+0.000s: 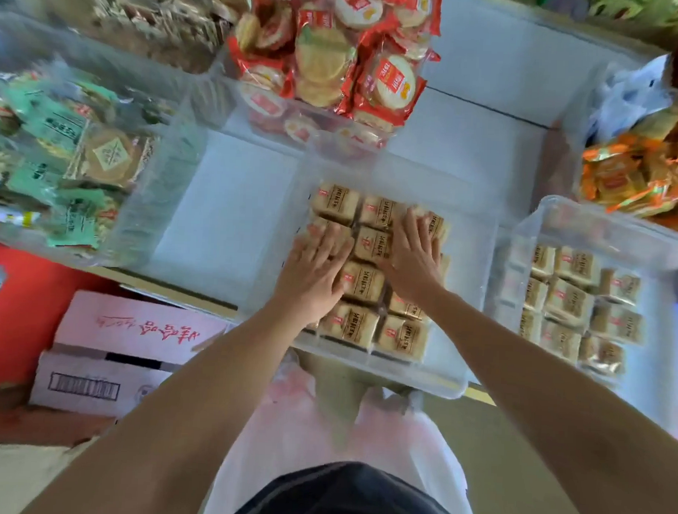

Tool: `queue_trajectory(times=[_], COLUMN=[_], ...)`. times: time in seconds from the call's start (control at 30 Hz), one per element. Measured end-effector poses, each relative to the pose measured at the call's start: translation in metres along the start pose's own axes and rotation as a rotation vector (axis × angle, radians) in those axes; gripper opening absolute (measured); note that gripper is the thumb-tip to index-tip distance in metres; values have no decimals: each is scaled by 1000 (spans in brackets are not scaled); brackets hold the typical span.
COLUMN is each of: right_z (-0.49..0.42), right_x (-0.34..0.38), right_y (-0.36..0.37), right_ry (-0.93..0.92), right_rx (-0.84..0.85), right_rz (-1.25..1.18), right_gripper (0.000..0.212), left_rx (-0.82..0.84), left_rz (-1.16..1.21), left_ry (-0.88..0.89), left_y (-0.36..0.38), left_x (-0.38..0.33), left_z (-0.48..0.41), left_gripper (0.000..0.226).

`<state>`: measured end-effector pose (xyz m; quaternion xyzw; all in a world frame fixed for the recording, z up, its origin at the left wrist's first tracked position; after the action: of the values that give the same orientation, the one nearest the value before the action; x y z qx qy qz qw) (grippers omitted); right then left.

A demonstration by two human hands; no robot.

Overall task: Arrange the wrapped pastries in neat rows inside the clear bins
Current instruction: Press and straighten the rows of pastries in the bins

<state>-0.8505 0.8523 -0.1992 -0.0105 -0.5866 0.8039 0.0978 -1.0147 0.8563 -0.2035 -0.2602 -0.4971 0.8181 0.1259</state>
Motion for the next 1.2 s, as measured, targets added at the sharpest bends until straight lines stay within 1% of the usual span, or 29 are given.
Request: queue_trajectory(times=[0.1,0.17,0.2,0.3,0.33,0.4,0.5,0.57,0.7,0.87,0.97,1.1,1.2], right_z=[2,3,2,1,0,-4,-10,-15,-17,-17,-23,-24,-24], right_x=[1,-4,-8,-22,-26,-32,-33,-32,-33,-38,-33,-32,-29], right_y=[0,-6,-12,-29,-30,-25,-26,-30,-32,-31,-29,-21,-18], right_ry=[-33,-59,-51,43,97,208,270,308,333,237,172,150,153], right_rx=[-14,-45,-96,-302,-325,-322,-390,-439,-452,-444,-431,-377,-268], right_rz=[-43,-46,-53,-104,-119,-152,-143,-126,-138,-126,-157,-183,-123], right_gripper=[79,72,66,51,50,50,47,47,45,46,44,39,45], left_rx=[1,-33,-51,-122,-131,-100,-50,-55,-77,-55,-67,-57,-31], left_rz=[-47,-76,-74,1,8,-15,-73,-70,-90,-95,-97,-119,-120], left_ry=[52,93,110,193,238,307,331,333,341,376,399,421,411], left_y=[-4,-15,-21,-37,-39,-36,-25,-20,-18,-18,-16,-14,-16], left_x=[7,5,2,-10,-15,-26,-32,-30,-27,-22,-21,-22,-23], left_z=[-8,-12,-15,-33,-42,-60,-81,-86,-86,-85,-87,-88,-88], left_gripper=[70,67,65,61,60,60,62,62,62,64,63,63,64])
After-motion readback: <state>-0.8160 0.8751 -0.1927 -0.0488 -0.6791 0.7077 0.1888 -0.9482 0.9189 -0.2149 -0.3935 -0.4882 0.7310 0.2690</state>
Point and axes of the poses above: each hand's wrist, its own z-axis away from the middle knuckle, its own y-axis out of the palm, x = y × z, the point moved 8 cm from there along -z, towards the middle knuckle, and after that the axes turned 11 degrees about z, right-handed, at the moved point
